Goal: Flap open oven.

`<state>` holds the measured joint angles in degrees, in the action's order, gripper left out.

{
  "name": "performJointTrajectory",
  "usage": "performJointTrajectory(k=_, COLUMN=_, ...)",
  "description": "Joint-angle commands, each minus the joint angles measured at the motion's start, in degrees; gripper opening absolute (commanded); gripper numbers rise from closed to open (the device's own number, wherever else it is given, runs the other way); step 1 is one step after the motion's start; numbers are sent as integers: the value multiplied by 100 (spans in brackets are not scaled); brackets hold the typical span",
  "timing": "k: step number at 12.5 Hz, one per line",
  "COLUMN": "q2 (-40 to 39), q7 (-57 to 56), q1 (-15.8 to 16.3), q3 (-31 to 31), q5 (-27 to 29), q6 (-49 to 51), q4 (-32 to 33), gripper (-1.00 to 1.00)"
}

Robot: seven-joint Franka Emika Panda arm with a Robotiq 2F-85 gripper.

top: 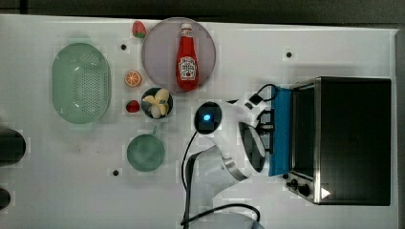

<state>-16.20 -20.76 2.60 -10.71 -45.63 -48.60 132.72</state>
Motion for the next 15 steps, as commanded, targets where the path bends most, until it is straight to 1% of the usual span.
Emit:
performJointTrajectory(k=1, q2=-467, q7=1987, q1=233, q3=149, q5=-630, q6=123, q4=-79, gripper=-65)
performJointTrajectory(k=3, q2=-858, q7=2780, q1=433, q3=205, q5=-1181, q6=248, q4=-194, gripper=-65)
performJointTrajectory(k=4, q2=-1050, q7=2876, q1=518, q3=211, q5=-1348, q6=259, q4=-239, gripper=-65)
performJointTrajectory(k=7, q2=-1300, q7=2881, q1=621, q3=212, q5=-1358, q6=169, q4=-350, gripper=-65)
performJointTrajectory(k=10, q2=-1108, q7=2882, q1=601, q3=194, q5=-1284, q6=-99, q4=-351, gripper=-65)
performJointTrajectory(k=11, q2=-926, q7=2881, q1=572, q3=188, q5=-1153, q6=-160, q4=-352, gripper=-65)
performJointTrajectory(k=12, q2=-698, q7=2882, q1=540, q3=187, q5=-844, q6=-218, q4=-350, gripper=-65)
performJointTrajectory(k=13, q2=-442, q7=2882, q1=521, q3=187, q5=-385, q6=-223, q4=-351, gripper=-65)
performJointTrajectory(k=15, q2=84, q7=2881, q1=510, q3=189, q5=764, q6=-176, q4=-348, gripper=-65)
